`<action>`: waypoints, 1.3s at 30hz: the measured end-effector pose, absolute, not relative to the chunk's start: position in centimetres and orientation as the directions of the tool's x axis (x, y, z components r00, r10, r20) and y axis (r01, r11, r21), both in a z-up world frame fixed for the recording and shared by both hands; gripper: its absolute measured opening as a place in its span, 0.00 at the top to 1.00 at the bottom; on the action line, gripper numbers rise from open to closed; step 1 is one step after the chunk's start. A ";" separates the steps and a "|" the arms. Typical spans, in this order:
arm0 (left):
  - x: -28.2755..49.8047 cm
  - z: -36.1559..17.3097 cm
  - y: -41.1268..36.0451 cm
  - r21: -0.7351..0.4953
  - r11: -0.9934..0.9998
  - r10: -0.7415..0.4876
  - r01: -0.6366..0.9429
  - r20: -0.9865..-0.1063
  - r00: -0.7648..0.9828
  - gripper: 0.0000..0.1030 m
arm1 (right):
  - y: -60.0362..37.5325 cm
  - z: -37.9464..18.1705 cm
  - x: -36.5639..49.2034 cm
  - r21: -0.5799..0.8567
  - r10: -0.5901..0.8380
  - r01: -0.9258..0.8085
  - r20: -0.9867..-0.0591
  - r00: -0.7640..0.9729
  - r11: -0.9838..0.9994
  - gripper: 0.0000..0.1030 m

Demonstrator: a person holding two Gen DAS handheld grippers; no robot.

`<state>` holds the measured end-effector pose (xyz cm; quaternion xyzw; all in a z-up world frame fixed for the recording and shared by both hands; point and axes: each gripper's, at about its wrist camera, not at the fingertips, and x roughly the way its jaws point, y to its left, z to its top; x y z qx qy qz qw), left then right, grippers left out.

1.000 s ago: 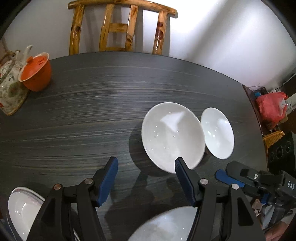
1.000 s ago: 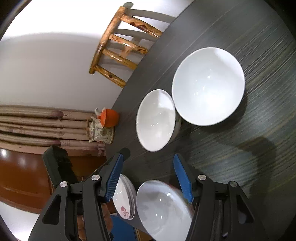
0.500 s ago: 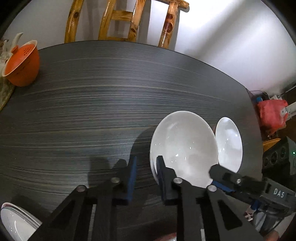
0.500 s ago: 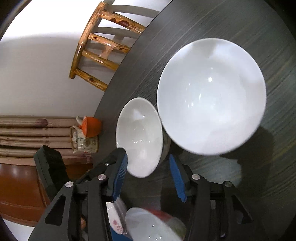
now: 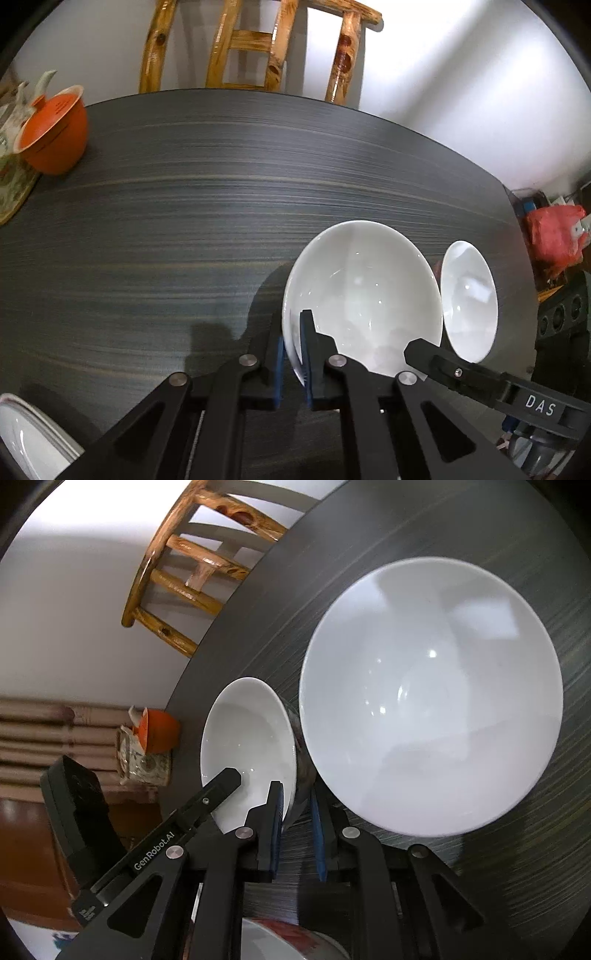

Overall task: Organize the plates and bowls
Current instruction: 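Grasp the rim of another white bowl with the left gripper, then lower the held bowl into the large white bowl with the left gripper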

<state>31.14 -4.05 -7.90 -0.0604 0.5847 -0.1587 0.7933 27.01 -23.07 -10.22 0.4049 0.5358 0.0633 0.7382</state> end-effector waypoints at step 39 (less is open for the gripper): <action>12.7 -5.5 0.8 -0.237 0.956 -0.285 0.174 -0.895 0.343 0.92 | -18.0 -7.2 11.9 0.657 0.602 0.119 -0.737 0.308 0.744 0.85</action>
